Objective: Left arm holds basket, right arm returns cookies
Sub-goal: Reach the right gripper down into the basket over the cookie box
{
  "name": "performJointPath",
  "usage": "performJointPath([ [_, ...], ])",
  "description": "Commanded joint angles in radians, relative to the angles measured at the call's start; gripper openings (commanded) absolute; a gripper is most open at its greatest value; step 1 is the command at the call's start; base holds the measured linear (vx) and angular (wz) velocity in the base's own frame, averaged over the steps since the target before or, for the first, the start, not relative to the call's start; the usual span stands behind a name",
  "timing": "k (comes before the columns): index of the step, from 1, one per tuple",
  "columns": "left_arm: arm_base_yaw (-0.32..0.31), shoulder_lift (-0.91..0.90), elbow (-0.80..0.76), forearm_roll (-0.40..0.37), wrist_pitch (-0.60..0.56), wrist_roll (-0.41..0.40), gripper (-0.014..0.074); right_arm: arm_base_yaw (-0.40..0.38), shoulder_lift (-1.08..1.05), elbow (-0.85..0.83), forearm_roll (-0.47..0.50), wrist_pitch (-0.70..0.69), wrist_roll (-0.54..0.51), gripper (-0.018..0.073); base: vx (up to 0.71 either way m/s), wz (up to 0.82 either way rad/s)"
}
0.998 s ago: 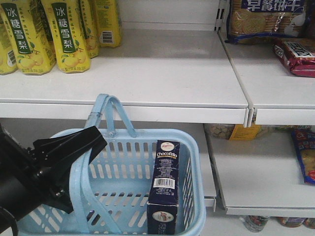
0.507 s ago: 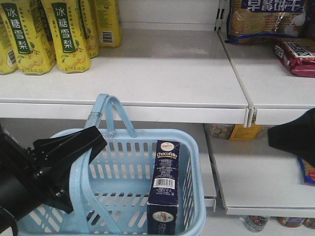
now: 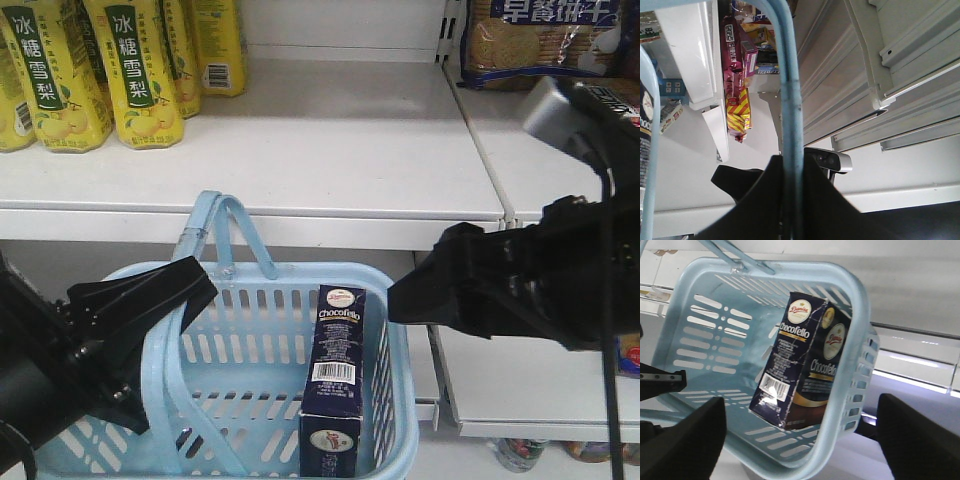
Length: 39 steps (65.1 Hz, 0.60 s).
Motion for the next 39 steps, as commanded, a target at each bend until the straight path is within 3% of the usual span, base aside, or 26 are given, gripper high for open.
performJointPath([
  [1, 0.008, -0.012, -0.037, -0.108, -0.082, 0.026, -0.0003, 0.033, 0.013, -0.033, 0.032, -0.073, 0.032, 0.0574, 0.0, 0.0],
  [13, 0.008, -0.012, -0.037, -0.108, -0.082, 0.026, -0.0003, 0.103, 0.072, -0.047, 0.027, -0.107, 0.053, 0.0574, 0.0, 0.0],
  [39, 0.008, -0.012, -0.037, -0.108, -0.082, 0.026, -0.0003, 0.129, 0.188, -0.129, -0.003, -0.123, 0.114, 0.0574, 0.0, 0.0],
])
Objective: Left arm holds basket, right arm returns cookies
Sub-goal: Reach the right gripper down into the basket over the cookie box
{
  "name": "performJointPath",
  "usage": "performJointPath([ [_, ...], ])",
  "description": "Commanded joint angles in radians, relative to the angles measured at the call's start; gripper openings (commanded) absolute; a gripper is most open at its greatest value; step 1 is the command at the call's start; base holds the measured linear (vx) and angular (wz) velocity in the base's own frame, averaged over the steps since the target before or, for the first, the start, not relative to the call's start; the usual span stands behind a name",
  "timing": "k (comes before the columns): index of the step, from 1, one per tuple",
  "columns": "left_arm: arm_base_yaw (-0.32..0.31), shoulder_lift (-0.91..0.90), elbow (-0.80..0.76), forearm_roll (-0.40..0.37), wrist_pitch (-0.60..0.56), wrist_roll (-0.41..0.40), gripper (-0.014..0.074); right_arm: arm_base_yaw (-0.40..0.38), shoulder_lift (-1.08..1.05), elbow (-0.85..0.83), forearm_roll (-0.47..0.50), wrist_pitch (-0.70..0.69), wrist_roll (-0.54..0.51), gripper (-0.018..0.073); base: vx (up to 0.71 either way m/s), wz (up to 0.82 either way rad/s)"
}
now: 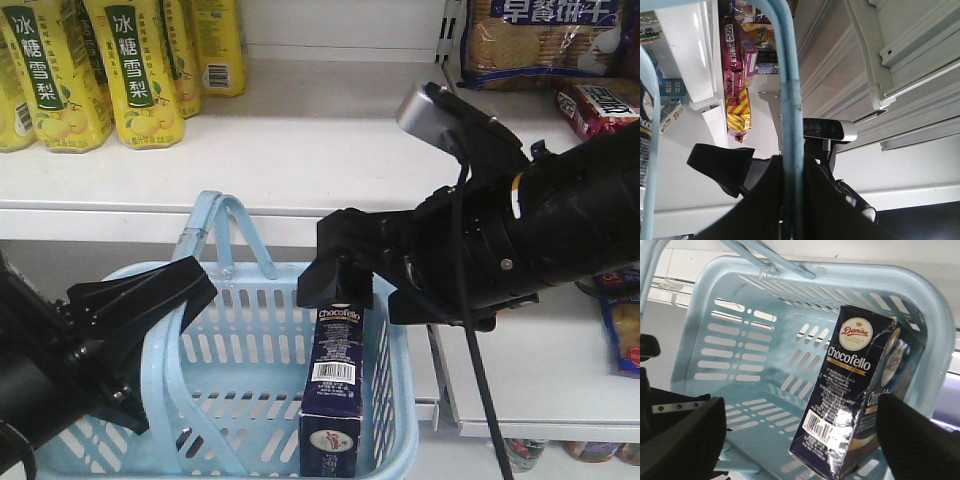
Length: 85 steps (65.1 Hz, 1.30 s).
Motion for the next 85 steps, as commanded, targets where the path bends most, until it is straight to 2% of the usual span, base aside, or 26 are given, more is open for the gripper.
performJointPath([
  [1, 0.008, -0.012, -0.037, -0.108, -0.082, 0.026, -0.0003, 0.025, -0.006, -0.035, -0.016, -0.045, 0.036, 0.0574, 0.0, 0.0],
  [9, 0.008, -0.012, -0.037, -0.108, -0.082, 0.026, -0.0003, 0.062, 0.001, -0.035, -0.051, -0.043, 0.067, 0.0574, 0.0, 0.0],
  [38, 0.008, -0.012, -0.037, -0.108, -0.082, 0.026, -0.0003, 0.063, 0.031, -0.035, -0.137, -0.017, 0.177, 0.0573, 0.0, 0.0],
  [43, 0.008, -0.012, -0.037, -0.109, -0.082, 0.026, -0.0003, 0.097, 0.042, -0.035, -0.147, -0.031, 0.195, 0.0569, 0.0, 0.0],
  [50, 0.008, -0.012, -0.037, -0.109, -0.082, 0.026, -0.0003, 0.134, 0.06, -0.035, -0.153, -0.061, 0.2, 0.0569, 0.0, 0.0],
  [85, 0.008, -0.012, -0.037, -0.109, -0.082, 0.026, -0.0003, 0.134, 0.088, -0.03, -0.239, -0.034, 0.218, 0.0569, 0.0, 0.0],
])
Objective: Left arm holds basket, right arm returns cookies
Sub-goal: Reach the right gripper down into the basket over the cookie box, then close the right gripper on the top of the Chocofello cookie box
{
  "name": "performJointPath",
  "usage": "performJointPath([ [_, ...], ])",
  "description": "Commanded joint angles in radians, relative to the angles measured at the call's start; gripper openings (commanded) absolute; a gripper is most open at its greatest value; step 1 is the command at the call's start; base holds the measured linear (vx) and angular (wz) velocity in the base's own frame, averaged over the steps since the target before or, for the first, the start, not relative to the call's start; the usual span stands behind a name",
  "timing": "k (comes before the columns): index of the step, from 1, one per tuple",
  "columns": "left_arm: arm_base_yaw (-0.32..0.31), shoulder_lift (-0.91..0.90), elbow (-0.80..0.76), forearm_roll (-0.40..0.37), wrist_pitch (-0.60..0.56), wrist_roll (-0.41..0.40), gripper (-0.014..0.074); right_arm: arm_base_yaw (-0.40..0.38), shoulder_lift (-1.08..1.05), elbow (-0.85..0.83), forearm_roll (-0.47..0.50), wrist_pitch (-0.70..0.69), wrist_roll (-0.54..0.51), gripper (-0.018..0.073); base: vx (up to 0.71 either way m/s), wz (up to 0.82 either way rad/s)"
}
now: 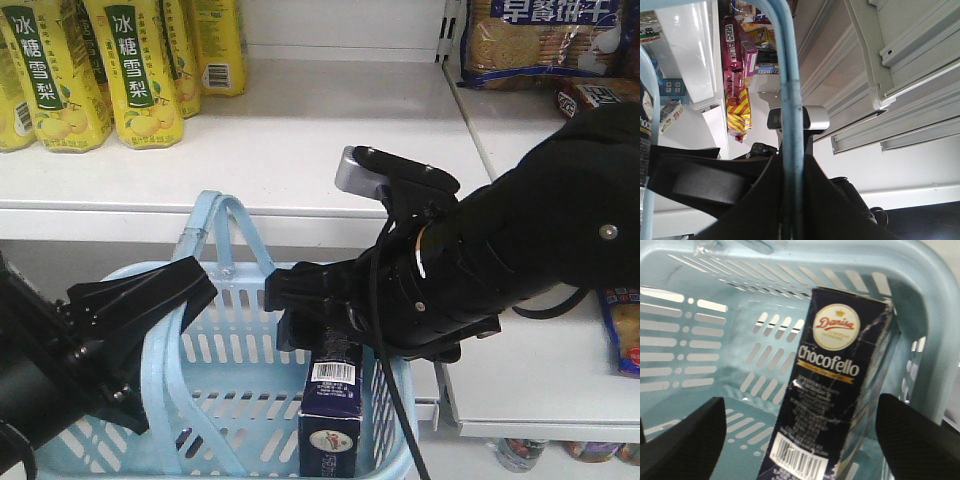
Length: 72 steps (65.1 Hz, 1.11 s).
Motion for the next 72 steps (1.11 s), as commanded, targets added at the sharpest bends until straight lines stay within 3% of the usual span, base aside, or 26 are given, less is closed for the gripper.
performJointPath([
  [1, 0.008, -0.012, -0.037, -0.109, -0.082, 0.026, -0.0003, -0.002, -0.02, -0.026, -0.024, -0.033, -0.002, 0.0569, 0.0, 0.0],
  [31, 0.008, -0.012, -0.037, -0.109, -0.082, 0.026, -0.0003, 0.036, 0.02, -0.026, -0.062, -0.037, 0.005, 0.0505, 0.0, 0.0],
  [50, 0.008, -0.012, -0.037, -0.109, -0.082, 0.026, -0.0003, 0.044, 0.033, -0.026, -0.147, 0.01, -0.011, 0.0506, 0.0, 0.0],
  [72, 0.008, -0.012, -0.037, -0.109, -0.082, 0.026, -0.0003, 0.044, 0.074, -0.026, -0.141, -0.019, -0.011, 0.0506, 0.0, 0.0],
])
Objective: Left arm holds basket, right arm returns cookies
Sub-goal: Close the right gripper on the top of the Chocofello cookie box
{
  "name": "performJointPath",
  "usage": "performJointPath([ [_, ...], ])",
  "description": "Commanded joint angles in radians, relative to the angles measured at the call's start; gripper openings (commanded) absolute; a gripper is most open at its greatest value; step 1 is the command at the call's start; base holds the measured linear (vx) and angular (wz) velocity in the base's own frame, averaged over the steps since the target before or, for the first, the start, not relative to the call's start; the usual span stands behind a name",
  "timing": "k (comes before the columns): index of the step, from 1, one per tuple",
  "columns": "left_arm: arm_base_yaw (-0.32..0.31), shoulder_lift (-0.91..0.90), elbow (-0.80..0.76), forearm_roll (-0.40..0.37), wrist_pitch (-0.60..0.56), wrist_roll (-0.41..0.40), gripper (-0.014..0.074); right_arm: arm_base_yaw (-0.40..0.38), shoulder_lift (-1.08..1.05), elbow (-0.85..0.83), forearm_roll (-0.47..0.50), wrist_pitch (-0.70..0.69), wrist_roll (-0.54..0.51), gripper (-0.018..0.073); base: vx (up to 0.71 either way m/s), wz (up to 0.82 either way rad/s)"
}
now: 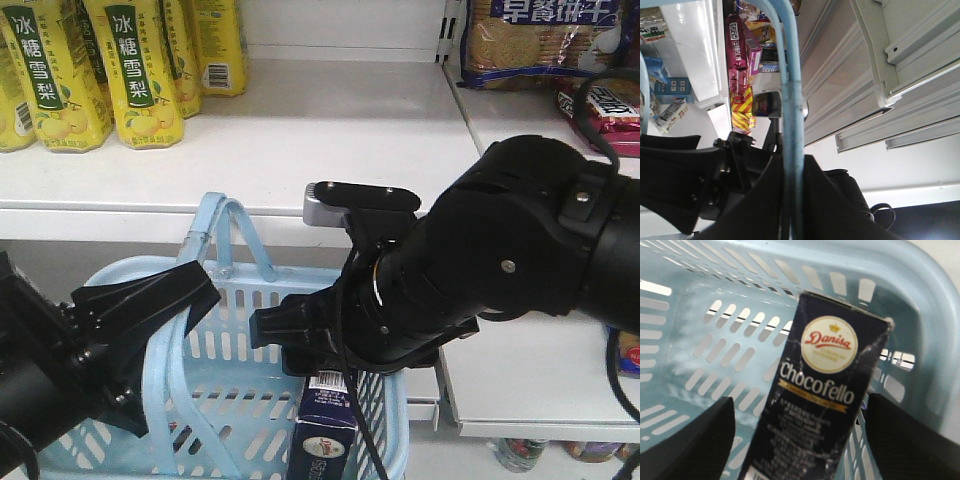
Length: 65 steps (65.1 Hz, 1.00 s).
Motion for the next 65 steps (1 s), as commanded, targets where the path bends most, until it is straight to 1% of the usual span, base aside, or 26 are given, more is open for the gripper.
performJointPath([
  [1, 0.009, -0.012, -0.037, -0.121, -0.09, 0.026, -0.0003, -0.002, -0.014, -0.026, -0.025, -0.02, -0.013, 0.0506, 0.0, 0.0],
  [13, 0.009, -0.012, -0.037, -0.121, -0.09, 0.026, -0.0003, -0.002, 0.008, -0.026, -0.03, -0.029, -0.012, 0.0489, 0.0, 0.0],
  [21, 0.009, -0.012, -0.037, -0.121, -0.09, 0.026, -0.0003, -0.002, 0.012, -0.026, -0.038, -0.035, -0.012, 0.0424, 0.0, 0.0],
  [28, 0.009, -0.012, -0.037, -0.121, -0.09, 0.026, -0.0003, -0.002, 0.012, -0.026, -0.04, -0.038, -0.012, 0.0318, 0.0, 0.0],
  [44, 0.009, -0.012, -0.037, -0.121, -0.09, 0.026, -0.0003, -0.002, 0.012, -0.026, -0.04, -0.033, -0.013, -0.0015, 0.0, 0.0],
  [65, 0.009, -0.012, -0.037, -0.121, -0.09, 0.026, -0.0003, -0.002, -0.013, -0.026, -0.037, -0.021, -0.035, -0.0008, 0.0, 0.0],
])
